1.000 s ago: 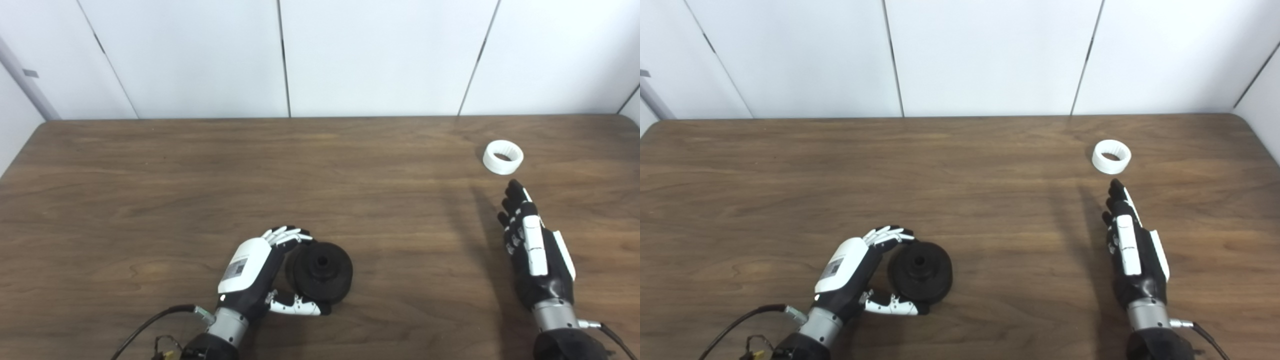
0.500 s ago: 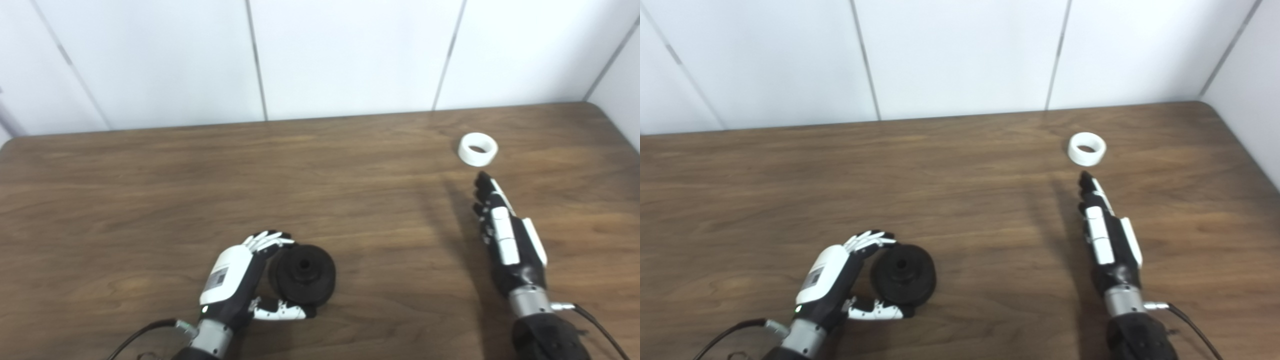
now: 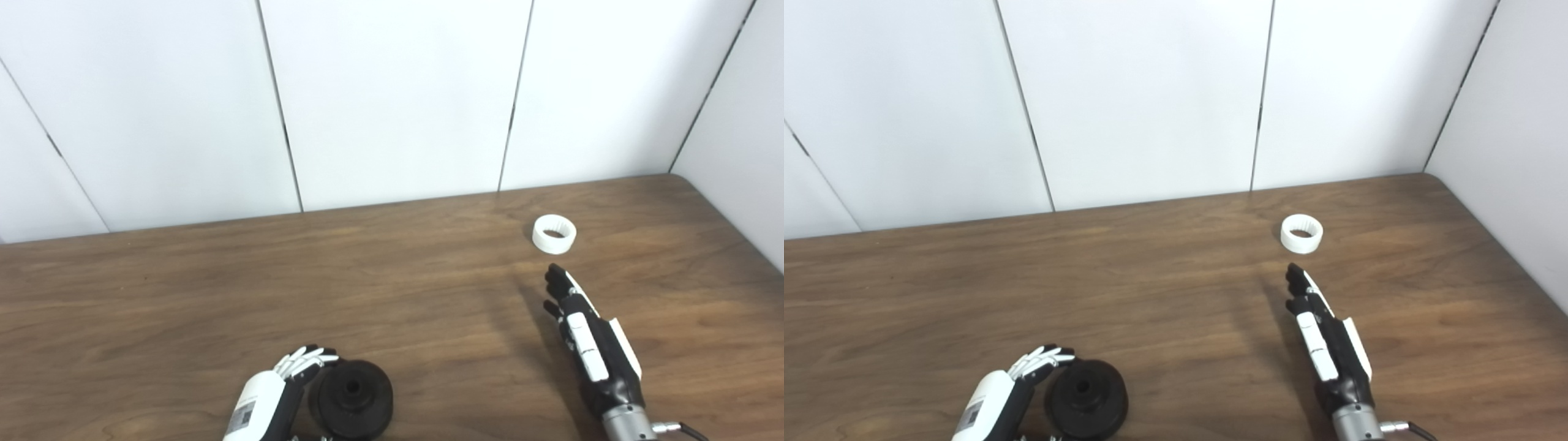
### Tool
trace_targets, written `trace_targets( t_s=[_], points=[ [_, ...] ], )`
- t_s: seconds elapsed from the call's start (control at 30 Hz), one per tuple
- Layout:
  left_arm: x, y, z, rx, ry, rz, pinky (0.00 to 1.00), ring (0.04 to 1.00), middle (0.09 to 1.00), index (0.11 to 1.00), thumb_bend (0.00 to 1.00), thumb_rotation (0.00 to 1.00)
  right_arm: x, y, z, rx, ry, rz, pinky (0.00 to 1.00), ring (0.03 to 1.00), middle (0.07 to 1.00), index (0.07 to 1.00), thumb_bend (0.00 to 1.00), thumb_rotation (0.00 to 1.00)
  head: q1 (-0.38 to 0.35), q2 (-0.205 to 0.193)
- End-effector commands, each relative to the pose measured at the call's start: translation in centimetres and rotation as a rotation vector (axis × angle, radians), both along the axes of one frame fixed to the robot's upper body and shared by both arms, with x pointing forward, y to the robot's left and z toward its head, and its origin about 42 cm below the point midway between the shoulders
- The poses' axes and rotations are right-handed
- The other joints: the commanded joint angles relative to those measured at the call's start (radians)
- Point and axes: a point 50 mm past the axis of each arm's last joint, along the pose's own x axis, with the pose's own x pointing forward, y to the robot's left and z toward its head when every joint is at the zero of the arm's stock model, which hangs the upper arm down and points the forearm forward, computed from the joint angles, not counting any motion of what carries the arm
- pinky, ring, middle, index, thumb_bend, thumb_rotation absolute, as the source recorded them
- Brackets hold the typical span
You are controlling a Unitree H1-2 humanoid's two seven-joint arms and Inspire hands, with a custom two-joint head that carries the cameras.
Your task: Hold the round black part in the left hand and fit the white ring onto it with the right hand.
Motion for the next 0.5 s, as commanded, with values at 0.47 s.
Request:
trace_targets(
  t_s=[0.47],
  points=[
    [-1.7, 0.39, -3.19, 0.045, 0.177, -0.01, 0.91, 0.917, 0.842, 0.489, 0.52, 0.07, -0.51, 1.25, 0.06, 0.039, -0.039, -0.02, 0.96, 0.969, 0.954, 0.93, 0.54, 0.86, -0.007, 0.021]
  ],
)
